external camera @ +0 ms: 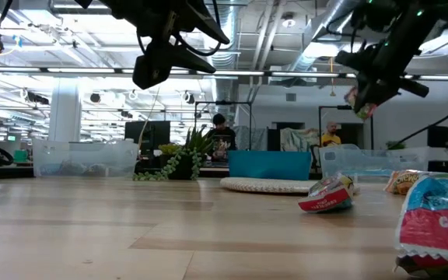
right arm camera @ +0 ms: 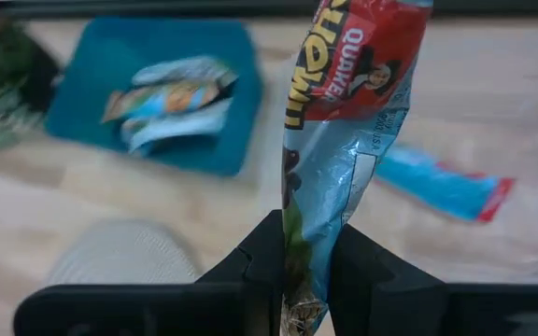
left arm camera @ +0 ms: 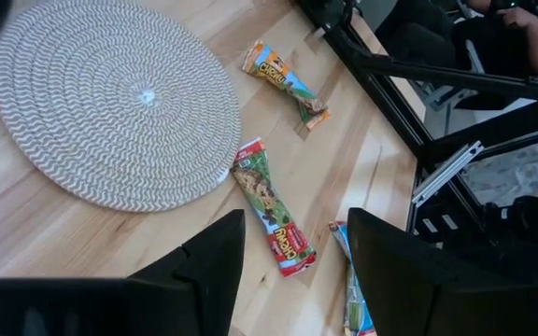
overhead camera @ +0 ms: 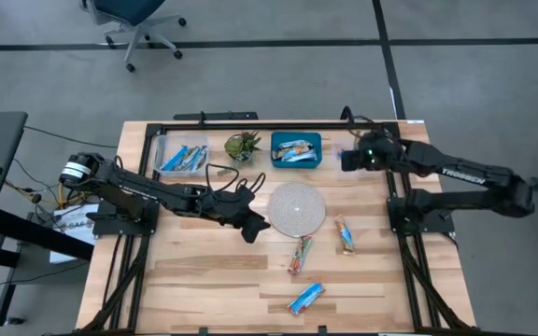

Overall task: Pick and place Granola Bars by type
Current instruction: Put the red granola bar into the right transparent bin

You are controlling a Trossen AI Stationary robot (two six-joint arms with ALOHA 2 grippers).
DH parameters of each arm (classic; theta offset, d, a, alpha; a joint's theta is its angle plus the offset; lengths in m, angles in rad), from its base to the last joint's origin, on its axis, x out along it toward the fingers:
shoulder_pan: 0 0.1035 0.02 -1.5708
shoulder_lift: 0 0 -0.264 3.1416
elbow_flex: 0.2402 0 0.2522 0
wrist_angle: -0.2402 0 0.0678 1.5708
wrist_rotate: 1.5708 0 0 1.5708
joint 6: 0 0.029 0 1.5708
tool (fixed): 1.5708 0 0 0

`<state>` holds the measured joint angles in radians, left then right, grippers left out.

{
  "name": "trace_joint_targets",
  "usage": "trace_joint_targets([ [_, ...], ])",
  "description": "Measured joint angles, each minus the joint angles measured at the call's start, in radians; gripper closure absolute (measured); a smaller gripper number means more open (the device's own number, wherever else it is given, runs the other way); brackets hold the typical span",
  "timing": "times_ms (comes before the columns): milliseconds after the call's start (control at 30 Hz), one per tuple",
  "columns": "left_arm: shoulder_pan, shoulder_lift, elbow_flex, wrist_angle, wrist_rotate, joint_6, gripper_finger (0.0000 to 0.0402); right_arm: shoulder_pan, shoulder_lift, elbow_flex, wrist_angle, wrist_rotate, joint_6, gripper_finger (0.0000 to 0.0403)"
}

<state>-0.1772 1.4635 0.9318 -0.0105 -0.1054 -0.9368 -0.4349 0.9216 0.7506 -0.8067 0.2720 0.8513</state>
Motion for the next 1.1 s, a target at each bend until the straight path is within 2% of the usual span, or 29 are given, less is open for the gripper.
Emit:
trace_joint_targets([
  [200, 0.000, 0.000, 0.000, 0.000, 0.024, -0.002, 0.0219, -0.114, 0.058, 0.000, 0.000, -0.011, -0.072, 0.0355],
  [433, 0.000, 0.000, 0.000, 0.006, 0.038, -0.083, 0.0219, -0.165, 0.145, 0.000, 0.010, -0.032, -0.128, 0.0355],
  [567, -0.006, 0.000, 0.000, 0.006, 0.052, 0.031, 0.0219, -0.179, 0.196, 0.000, 0.031, -0.046, -0.154, 0.0355],
  [667, -0.015, 0.000, 0.000, 0.018, 0.115, 0.089, 0.0219, -0.189, 0.227, 0.000, 0.039, -0.064, -0.181, 0.0355],
  [767, -0.020, 0.000, -0.002, 0.073, 0.169, 0.129, 0.0219, -0.191, 0.255, 0.000, 0.041, -0.065, -0.202, 0.0355],
  [967, -0.021, -0.018, -0.071, 0.303, 0.219, 0.183, 0.0219, -0.189, 0.276, 0.000, 0.042, -0.065, -0.209, 0.0355],
  [1100, -0.032, -0.072, -0.146, 0.319, 0.204, 0.181, 0.0219, -0.191, 0.276, 0.000, 0.047, -0.065, -0.232, 0.0355],
])
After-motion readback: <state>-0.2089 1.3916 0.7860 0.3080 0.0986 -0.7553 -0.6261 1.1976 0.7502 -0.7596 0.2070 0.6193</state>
